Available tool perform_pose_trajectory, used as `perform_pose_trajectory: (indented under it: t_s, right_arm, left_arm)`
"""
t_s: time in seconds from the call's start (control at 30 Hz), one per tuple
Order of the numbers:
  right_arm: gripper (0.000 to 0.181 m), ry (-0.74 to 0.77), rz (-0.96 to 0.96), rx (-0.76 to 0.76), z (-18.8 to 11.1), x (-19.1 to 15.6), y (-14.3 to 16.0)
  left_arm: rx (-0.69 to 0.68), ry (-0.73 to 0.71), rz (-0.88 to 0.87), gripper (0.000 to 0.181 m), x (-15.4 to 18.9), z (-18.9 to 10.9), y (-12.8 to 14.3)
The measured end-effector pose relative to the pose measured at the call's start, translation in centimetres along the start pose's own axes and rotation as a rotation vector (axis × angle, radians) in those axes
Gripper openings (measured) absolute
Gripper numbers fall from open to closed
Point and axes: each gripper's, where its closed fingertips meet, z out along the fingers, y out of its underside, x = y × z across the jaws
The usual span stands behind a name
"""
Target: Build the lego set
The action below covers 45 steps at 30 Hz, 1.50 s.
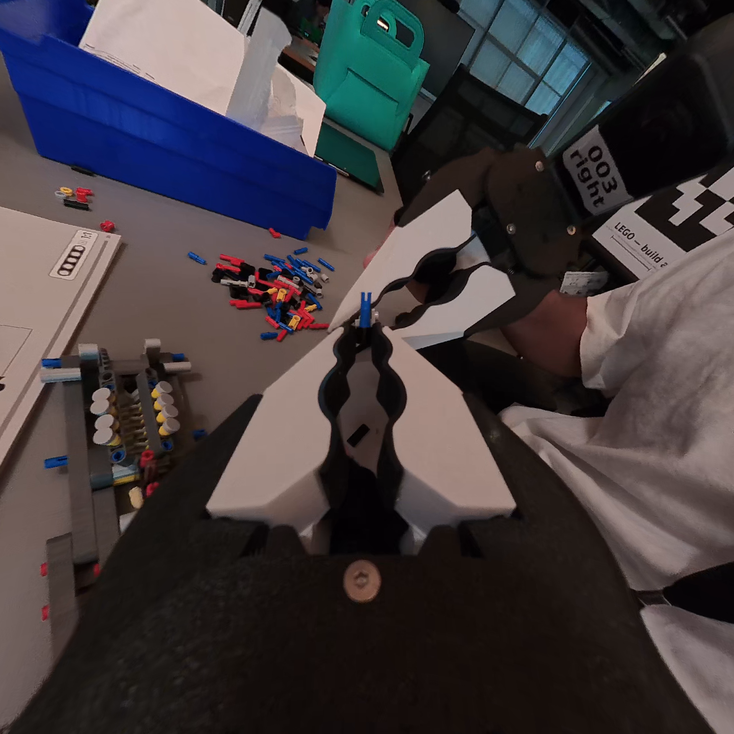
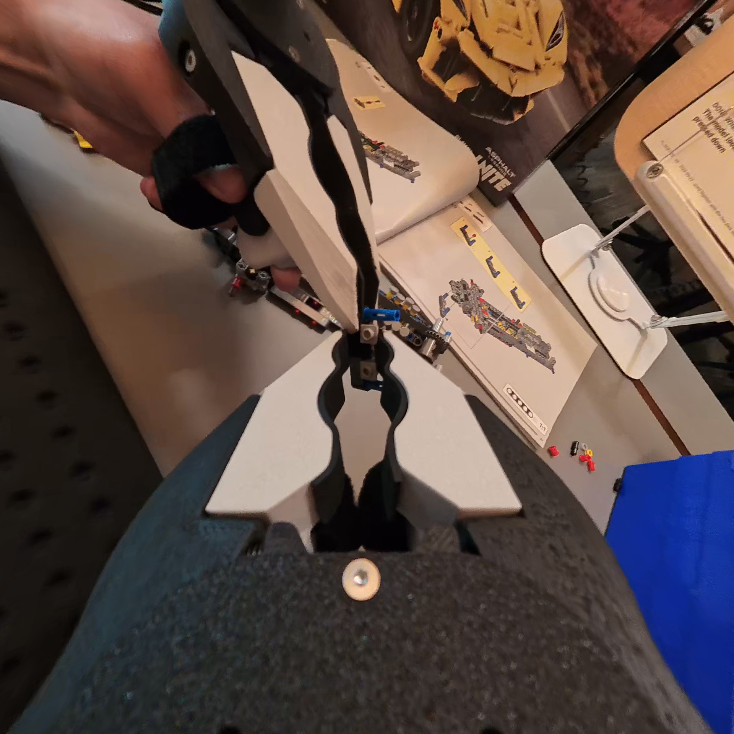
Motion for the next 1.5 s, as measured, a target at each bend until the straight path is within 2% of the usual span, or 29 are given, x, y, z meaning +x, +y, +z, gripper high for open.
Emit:
perform_pose_trajectory:
  t_s: [0.27,0.37,0.47,0.7,0.83,1.1,1.23,1.3,1.33,1.43,1.5]
  right_arm:
    - [0.011,-0.022,0.009,-0.002,0.6,0.1,0.3]
    - [0.012,-0.034,0.072,0.006,0.8,0.5,0.1]
    - [0.021,0.029,0.032,0.000,1.0,1.2,-0.1]
    - [0.022,0.099,-0.089,-0.008,1.0,1.5,-0.5]
    - [0.015,0.125,-0.174,-0.043,1.3,1.1,-0.3]
    - [0.013,0.069,-0.176,-0.062,1.3,1.0,-0.2]
    - [0.015,0.037,-0.068,0.010,1.8,1.4,-1.1]
    - [0.025,0.056,-0.049,0.108,1.4,2.0,-2.7]
    - [0.024,0.039,-0.010,0.158,1.2,2.3,-3.5]
    - [0.026,-0.071,0.231,0.348,0.5,4.4,-5.6]
    - [0.028,-0.197,0.419,0.483,0.3,5.5,-6.8]
  left_arm:
    - [-0.006,-0.015,-0.028,0.006,-0.7,0.0,0.2]
    - [0.024,0.014,-0.128,0.007,-1.0,-0.1,-0.1]
    - [0.039,0.040,-0.190,0.006,-1.3,-0.4,-0.2]
    - [0.060,0.094,-0.355,0.006,-1.8,-0.6,-0.1]
    - [0.032,0.064,-0.334,0.006,-2.0,-0.4,0.4]
    - [0.007,0.031,-0.269,0.006,-2.0,-0.5,0.5]
    - [0.036,0.038,-0.268,0.006,-2.6,-1.3,-0.1]
    - [0.083,0.061,-0.277,0.006,-3.1,-2.5,-1.1]
    - [0.121,0.089,-0.296,0.006,-3.3,-3.3,-1.8]
    - [0.258,0.164,-0.303,0.006,-3.7,-5.9,-4.1]
    - [0.330,0.209,-0.264,0.006,-3.3,-7.2,-5.2]
